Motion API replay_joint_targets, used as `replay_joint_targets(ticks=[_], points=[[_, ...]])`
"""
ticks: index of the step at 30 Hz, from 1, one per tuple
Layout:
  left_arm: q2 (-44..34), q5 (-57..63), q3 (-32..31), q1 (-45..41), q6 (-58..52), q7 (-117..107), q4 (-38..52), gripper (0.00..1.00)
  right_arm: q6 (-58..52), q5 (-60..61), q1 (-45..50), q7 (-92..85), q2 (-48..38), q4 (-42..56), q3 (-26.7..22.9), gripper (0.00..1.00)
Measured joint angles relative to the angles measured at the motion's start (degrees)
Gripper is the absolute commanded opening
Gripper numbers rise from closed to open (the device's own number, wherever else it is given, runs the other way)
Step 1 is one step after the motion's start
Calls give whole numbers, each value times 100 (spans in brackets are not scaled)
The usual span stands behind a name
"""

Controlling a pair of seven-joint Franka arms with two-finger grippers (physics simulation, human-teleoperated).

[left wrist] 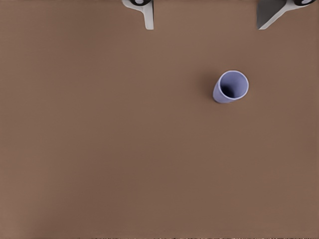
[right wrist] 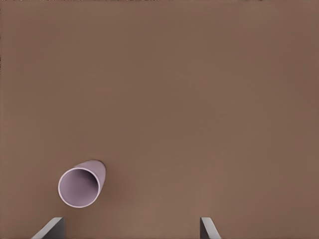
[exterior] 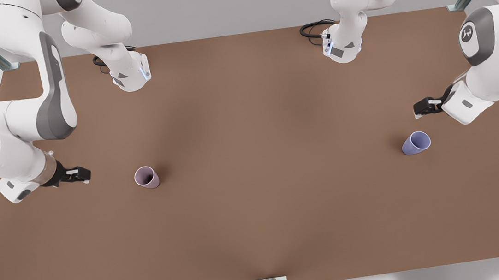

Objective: Stack the cups, with the pink cup at the bottom and the purple cup at the top

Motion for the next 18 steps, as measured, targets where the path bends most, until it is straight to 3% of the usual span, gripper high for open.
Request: replay_joint_targets(ticks=[3, 9, 18], points=[[44, 4, 12, 3, 43, 35, -10, 100, 176, 30, 6, -20, -10, -242, -42, 100], [248, -4, 78, 68, -29, 88, -9, 100, 1095, 156, 39, -106, 63, -1621, -24, 100], [410, -39, 155, 85, -74, 150, -5, 100, 2480, 396, 121, -298, 574, -2406, 155, 100]])
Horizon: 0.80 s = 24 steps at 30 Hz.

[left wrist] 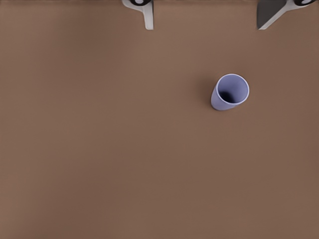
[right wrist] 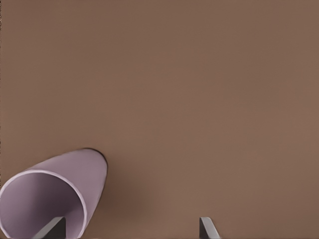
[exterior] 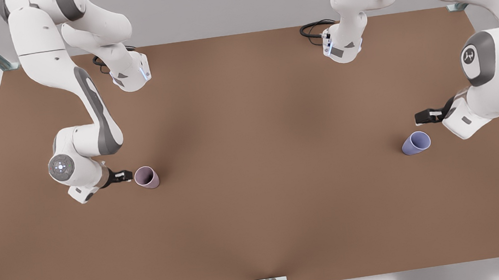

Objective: Stack the cups, with the pink cup at the bottom and the purple cup at the top

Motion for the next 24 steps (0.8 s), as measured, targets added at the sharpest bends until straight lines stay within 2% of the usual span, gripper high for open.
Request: replay_joint_targets(ticks=[11, 16, 18, 20, 24], points=[[75, 1, 48, 2, -13, 61, -7, 100, 978, 231, 296, -190, 277, -515, 20, 100], [114, 3, 49, 2, -17, 79, -7, 100, 1297, 245, 298, -259, 377, -628, 32, 69], [126, 4, 49, 2, -19, 84, -7, 100, 1367, 245, 301, -280, 386, -613, 48, 68], [142, 4, 49, 2, -19, 87, -7, 100, 1402, 246, 307, -295, 387, -584, 66, 62], [174, 2, 80, 10, -15, 92, -7, 100, 1448, 255, 313, -331, 422, -578, 84, 35]])
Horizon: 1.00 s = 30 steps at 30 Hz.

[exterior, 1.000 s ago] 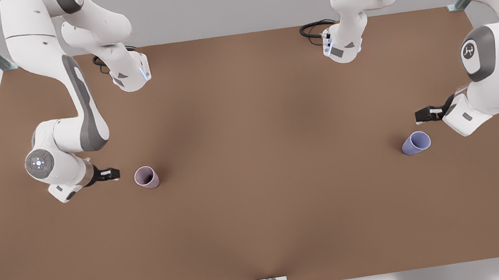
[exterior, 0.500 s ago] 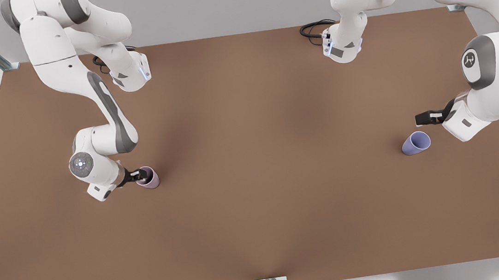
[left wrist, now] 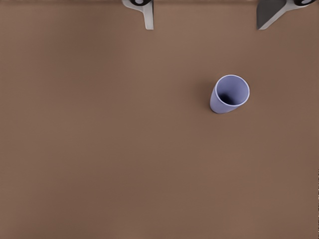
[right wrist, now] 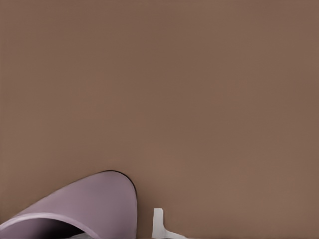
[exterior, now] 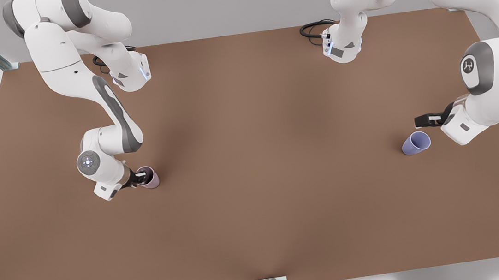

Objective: Stack the cups, with the pink cup at the bottom and the purple cup at the top

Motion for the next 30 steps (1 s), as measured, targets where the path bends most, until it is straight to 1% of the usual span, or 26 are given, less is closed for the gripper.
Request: replay_joint_targets(ticks=[2, 4, 10, 13, 15, 17, 19, 22, 24, 26, 30], points=[[7, -1, 10, 2, 1, 2, 0, 100, 15, 2, 2, -13, 21, 4, 32, 33], [8, -1, 12, 2, -2, 4, 0, 100, 28, 13, 3, -34, 32, 17, 46, 21], [114, -16, 119, 23, 81, 30, -11, 100, 17, 32, -2, -93, -89, 119, 134, 21], [240, -40, 284, 105, 230, 121, -37, 100, -20, 108, -2, -92, -261, 225, 355, 21], [292, -49, 348, 125, 334, 205, -100, 100, -148, 175, 277, -2, -255, 600, 487, 21], [305, -56, 493, 139, 519, 336, -406, 100, -437, 217, 813, 183, -72, 1398, 539, 21], [303, -83, 691, 145, 812, 512, -838, 100, -865, 244, 1634, 513, 536, 2769, 549, 21], [309, -133, 863, 298, 1479, 852, -1667, 100, -1583, 210, 2672, 1177, 2020, 5276, 518, 21], [423, -200, 910, 414, 1903, 1075, -1925, 100, -1991, 89, 3191, 1665, 3183, 6809, 367, 21], [474, -289, 922, 500, 2322, 1284, -2240, 100, -2252, 17, 3454, 2137, 3811, 7416, 269, 21], [717, -458, 925, 659, 3079, 1704, -2445, 100, -2520, -95, 3607, 2993, 4233, 7713, 234, 21]])
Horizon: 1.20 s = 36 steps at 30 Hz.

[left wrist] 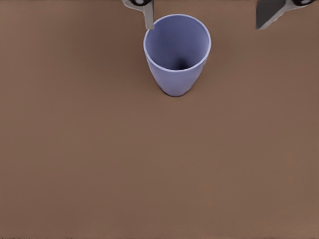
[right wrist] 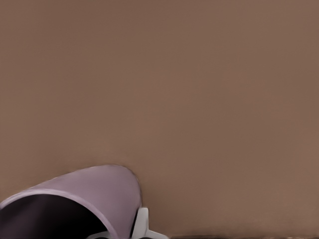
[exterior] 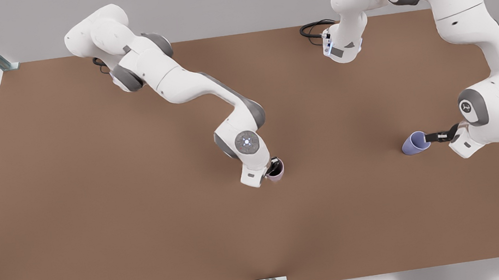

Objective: Stack the cups, with the pink cup at the bottom and the purple cup at the top

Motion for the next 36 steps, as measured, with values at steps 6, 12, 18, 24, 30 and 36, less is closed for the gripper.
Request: replay_joint_targets(ticks=[6, 12, 18, 24, 30, 36], points=[[101, -198, 37, 213, 962, 637, -665, 100, -61, -61, 11, 1015, 159, 40, 5, 21], [250, -250, 46, 288, 1358, 1130, -896, 75, 8, -81, 25, 1776, 209, 29, 26, 49], [330, -369, -2, 235, 1480, 1477, -903, 28, 5, -51, 2, 2323, 66, -11, 26, 52], [293, -377, -43, 107, 1491, 1672, -853, 21, 39, -43, -373, 2656, -1546, -1379, 16, 75], [-143, -369, -40, -563, 754, 1517, -170, 21, -214, -87, -2633, 2240, -4593, -4179, -3, 100], [-381, -385, -1417, -1473, -78, 582, 459, 21, -1283, -118, -4456, 999, -5193, -3878, -109, 100]])
